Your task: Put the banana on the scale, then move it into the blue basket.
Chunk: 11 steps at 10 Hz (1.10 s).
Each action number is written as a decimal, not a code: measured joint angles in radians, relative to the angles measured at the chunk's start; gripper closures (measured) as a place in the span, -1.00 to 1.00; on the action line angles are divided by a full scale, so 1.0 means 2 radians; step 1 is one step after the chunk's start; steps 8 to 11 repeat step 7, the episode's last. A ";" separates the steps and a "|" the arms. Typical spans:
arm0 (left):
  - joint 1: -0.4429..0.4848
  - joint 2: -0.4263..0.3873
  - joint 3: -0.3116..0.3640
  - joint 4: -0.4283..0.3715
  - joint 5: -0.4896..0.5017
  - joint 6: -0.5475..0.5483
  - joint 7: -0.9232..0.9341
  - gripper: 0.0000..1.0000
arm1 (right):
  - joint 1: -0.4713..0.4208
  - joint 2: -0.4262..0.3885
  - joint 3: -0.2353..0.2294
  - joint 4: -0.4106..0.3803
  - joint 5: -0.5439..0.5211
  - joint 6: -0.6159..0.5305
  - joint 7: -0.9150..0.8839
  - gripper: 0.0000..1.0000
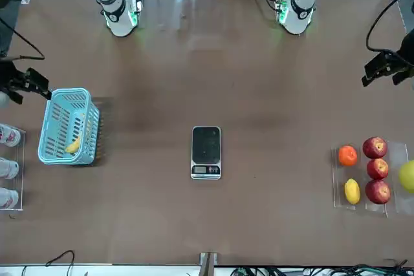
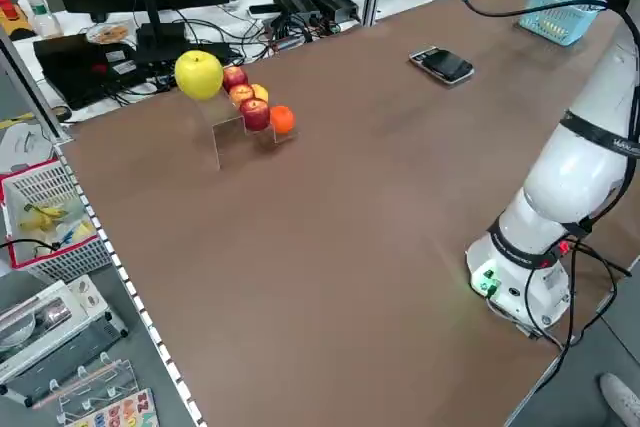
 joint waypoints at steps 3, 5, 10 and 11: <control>0.001 -0.007 0.000 0.004 0.000 0.000 0.000 -1.00 | 0.012 0.000 -0.002 0.024 0.000 -0.026 0.005 -1.00; 0.001 -0.010 0.000 0.004 0.000 0.000 0.000 -1.00 | 0.017 0.001 -0.002 0.016 0.000 -0.017 0.013 -1.00; 0.001 -0.010 0.000 0.004 0.000 0.000 0.000 -1.00 | 0.017 0.001 -0.003 0.009 0.000 -0.010 0.014 -1.00; 0.001 -0.010 0.000 0.004 0.000 0.000 0.000 -1.00 | 0.017 0.001 -0.003 0.009 0.000 -0.010 0.014 -1.00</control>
